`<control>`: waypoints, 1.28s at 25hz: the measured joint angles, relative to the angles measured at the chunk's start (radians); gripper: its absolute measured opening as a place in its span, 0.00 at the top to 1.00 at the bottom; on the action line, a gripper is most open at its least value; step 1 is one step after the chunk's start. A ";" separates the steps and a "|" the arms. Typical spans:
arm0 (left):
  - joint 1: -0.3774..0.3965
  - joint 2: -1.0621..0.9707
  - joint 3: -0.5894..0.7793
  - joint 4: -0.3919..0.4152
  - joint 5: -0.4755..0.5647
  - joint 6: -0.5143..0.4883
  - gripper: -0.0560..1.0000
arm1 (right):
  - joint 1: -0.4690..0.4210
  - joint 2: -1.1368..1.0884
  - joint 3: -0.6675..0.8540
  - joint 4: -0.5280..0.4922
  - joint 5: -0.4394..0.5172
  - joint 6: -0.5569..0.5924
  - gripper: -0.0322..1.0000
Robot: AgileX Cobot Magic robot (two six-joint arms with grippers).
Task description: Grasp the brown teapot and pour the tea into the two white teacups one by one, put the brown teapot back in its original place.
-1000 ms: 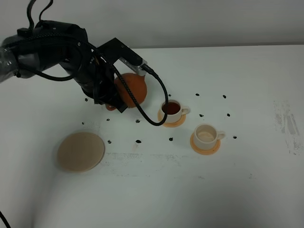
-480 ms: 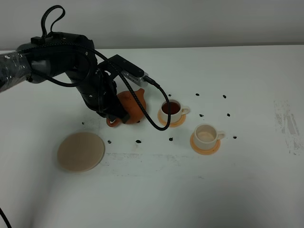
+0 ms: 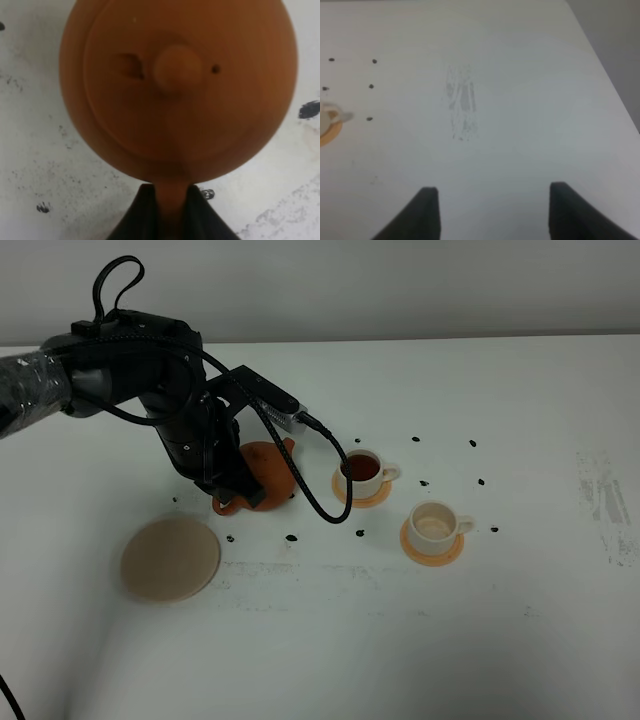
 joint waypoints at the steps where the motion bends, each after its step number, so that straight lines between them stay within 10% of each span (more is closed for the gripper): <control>1: -0.002 -0.008 0.000 0.000 0.002 0.004 0.87 | 0.000 0.000 0.000 0.000 0.000 0.000 0.52; 13: -0.133 -0.246 0.112 0.000 -0.080 0.059 0.87 | 0.000 0.000 0.000 0.000 0.000 0.000 0.52; 25: -0.405 -0.322 0.303 -0.183 -0.221 0.130 0.87 | 0.000 0.000 0.000 0.000 0.000 0.000 0.52; 32: -0.418 -0.312 0.303 -0.223 -0.225 0.136 0.87 | 0.000 0.000 0.000 0.000 0.000 0.000 0.52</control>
